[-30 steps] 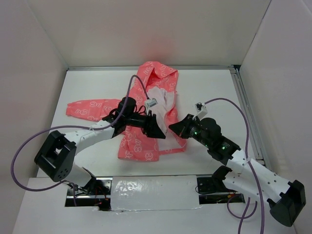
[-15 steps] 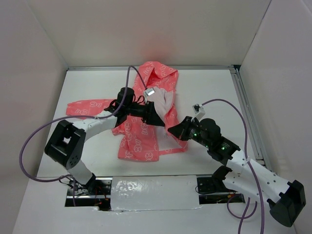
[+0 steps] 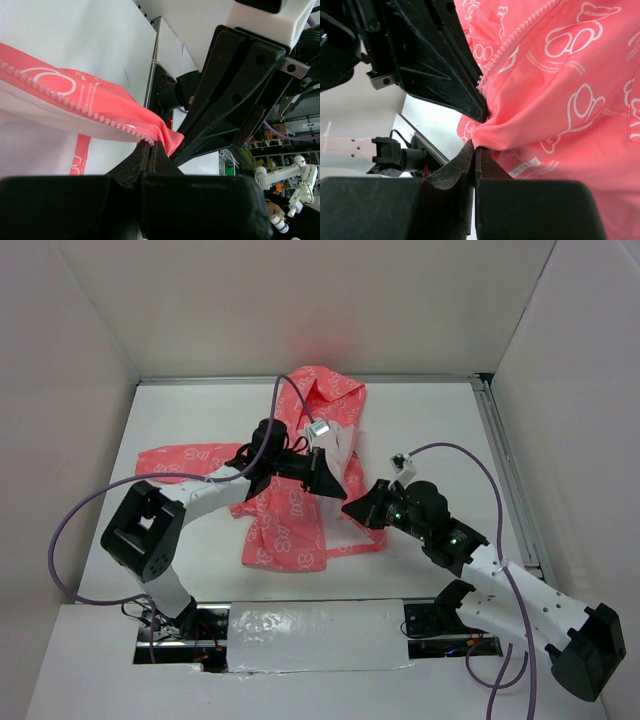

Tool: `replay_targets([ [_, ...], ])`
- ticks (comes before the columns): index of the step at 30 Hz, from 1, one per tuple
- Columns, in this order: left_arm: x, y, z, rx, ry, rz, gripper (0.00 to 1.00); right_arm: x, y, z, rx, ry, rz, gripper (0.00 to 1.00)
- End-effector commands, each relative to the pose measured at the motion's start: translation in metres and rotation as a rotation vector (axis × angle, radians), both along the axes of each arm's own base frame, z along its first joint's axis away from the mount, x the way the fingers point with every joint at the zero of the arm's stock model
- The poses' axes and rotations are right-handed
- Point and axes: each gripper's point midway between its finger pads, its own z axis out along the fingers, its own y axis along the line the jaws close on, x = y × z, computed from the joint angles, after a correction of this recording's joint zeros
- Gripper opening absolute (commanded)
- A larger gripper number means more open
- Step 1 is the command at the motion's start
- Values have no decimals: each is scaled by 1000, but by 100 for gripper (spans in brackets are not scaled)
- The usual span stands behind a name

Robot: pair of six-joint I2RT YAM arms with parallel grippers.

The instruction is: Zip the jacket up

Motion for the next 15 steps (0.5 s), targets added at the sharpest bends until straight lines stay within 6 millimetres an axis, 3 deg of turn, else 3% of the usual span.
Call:
replay_targets([
  [1, -2, -6, 25, -58, -82, -8, 0, 0, 5, 8, 3, -29, 39, 3],
  [7, -6, -8, 31, -56, -104, 9, 0, 1, 7, 3, -15, -3, 40, 19],
  [15, -9, -9, 37, -54, -117, 20, 0, 9, -6, -4, -62, 19, -44, 27],
])
